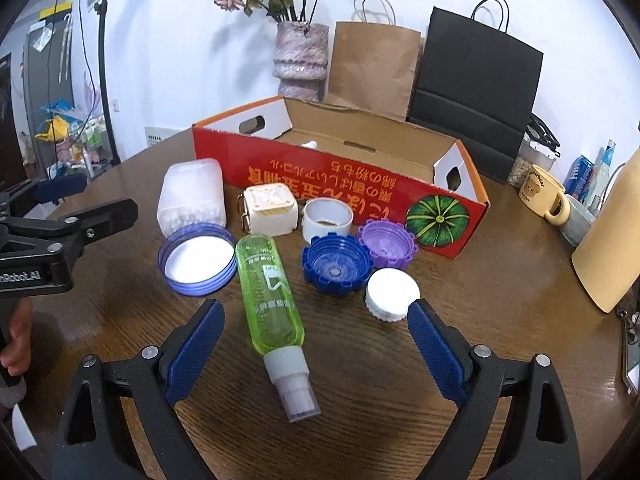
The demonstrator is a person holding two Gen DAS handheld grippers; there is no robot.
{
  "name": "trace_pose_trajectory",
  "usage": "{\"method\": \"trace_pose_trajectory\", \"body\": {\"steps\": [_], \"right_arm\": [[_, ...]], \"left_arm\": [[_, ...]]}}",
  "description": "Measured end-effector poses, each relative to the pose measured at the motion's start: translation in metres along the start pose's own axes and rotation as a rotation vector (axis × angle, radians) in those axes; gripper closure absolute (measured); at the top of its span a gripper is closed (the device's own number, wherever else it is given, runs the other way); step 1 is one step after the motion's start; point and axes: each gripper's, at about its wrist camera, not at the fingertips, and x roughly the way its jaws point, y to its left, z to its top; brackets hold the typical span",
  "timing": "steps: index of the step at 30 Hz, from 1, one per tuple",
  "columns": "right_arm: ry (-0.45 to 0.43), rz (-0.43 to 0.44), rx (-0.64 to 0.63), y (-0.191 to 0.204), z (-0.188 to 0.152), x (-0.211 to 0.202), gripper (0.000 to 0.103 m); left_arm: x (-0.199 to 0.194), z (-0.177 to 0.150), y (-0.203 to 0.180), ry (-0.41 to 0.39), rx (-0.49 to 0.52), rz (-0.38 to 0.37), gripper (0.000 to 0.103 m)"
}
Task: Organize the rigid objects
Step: 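Grasp the green spray bottle with the right gripper, then grasp the blue-rimmed white round lid with the left gripper while the right gripper holds the green bottle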
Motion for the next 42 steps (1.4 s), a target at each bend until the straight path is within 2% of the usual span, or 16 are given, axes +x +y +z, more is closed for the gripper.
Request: {"method": "trace_pose_trajectory", "body": {"steps": [15, 23, 25, 27, 28, 32, 42], "right_arm": [[0.110, 0.009, -0.021, 0.008, -0.003, 0.026, 0.007], [0.120, 0.039, -0.050, 0.013, 0.005, 0.038, 0.007], [0.119, 0.039, -0.067, 0.016, 0.007, 0.041, 0.014], [0.124, 0.036, -0.079, 0.018, 0.009, 0.044, 0.030], [0.131, 0.042, -0.080, 0.019, 0.009, 0.046, 0.032], [0.123, 0.055, -0.093, 0.021, 0.011, 0.048, 0.066], [0.093, 0.099, -0.057, 0.016, 0.011, 0.041, 0.068]], "left_arm": [[0.003, -0.007, 0.007, 0.043, -0.005, -0.031, 0.000], [0.008, -0.008, 0.007, 0.071, -0.012, -0.039, 0.000], [0.009, -0.009, 0.008, 0.074, -0.014, -0.040, 0.000], [0.010, -0.008, 0.008, 0.076, -0.015, -0.041, 0.000], [0.010, -0.008, 0.008, 0.078, -0.015, -0.040, 0.000], [0.012, -0.009, 0.007, 0.086, -0.014, -0.039, 0.000], [0.017, -0.009, 0.004, 0.108, -0.002, -0.025, 0.000]]}}
